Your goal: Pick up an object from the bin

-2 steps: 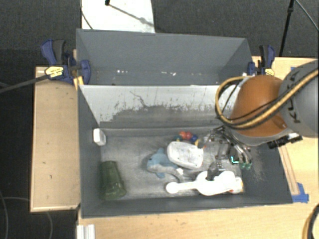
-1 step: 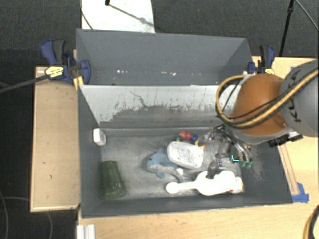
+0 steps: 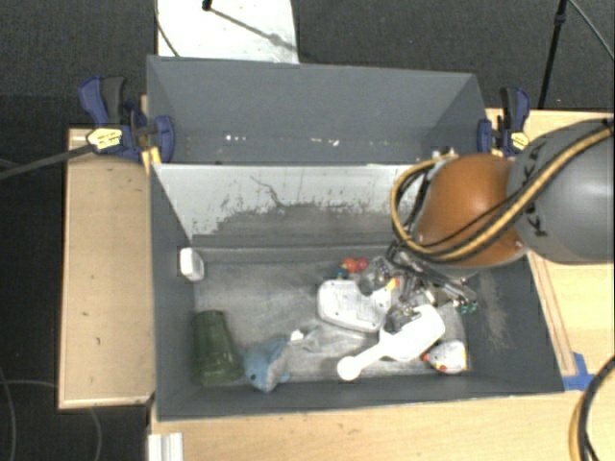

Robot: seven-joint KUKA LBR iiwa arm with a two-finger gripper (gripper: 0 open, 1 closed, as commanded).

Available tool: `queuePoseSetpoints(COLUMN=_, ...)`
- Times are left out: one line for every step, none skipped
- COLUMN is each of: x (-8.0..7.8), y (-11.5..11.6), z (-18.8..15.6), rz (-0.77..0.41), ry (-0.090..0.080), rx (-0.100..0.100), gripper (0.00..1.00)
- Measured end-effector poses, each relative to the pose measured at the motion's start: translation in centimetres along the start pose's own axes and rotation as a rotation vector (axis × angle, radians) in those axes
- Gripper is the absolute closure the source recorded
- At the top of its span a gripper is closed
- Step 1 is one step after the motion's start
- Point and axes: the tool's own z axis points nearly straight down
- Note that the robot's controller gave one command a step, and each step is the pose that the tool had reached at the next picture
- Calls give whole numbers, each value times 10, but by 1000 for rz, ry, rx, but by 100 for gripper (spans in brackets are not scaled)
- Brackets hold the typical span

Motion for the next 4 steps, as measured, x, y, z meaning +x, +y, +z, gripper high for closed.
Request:
queuePoseSetpoints(x=2, y=2, z=4, rz=-1, ry=4, rx=-4, gripper=0)
queuePoseSetpoints(x=2, y=2, z=4, rz=-1, ry=4, rx=-4, gripper=0)
queuePoseSetpoints(x=-17, y=3, z=7, rz=57, ry=22, rx=-8, gripper=0)
queuePoseSetpoints(x=-32, y=-12, z=11, rz=105, ry=40, rx=-20, gripper=0)
